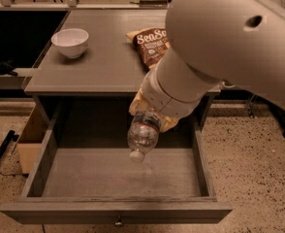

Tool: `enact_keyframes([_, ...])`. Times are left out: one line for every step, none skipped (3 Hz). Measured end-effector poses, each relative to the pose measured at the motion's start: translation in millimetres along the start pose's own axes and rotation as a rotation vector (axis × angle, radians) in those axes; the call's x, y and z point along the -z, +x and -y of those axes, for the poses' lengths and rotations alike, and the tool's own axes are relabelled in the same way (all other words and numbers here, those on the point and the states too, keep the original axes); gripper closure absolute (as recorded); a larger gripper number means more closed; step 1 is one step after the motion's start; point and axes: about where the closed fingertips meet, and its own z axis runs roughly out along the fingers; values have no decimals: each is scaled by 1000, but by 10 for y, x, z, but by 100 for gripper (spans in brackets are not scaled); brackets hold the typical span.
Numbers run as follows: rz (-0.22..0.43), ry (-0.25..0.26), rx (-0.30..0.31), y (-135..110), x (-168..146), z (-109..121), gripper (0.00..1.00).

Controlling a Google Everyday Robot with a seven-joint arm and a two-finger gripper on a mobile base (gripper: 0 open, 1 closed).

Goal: Place water bottle into top drawer

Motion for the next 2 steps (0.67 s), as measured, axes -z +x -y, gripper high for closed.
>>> enact_keyframes([31,46,61,-345,-34,179,100])
enact_keyframes([31,46,61,-345,-34,180,100])
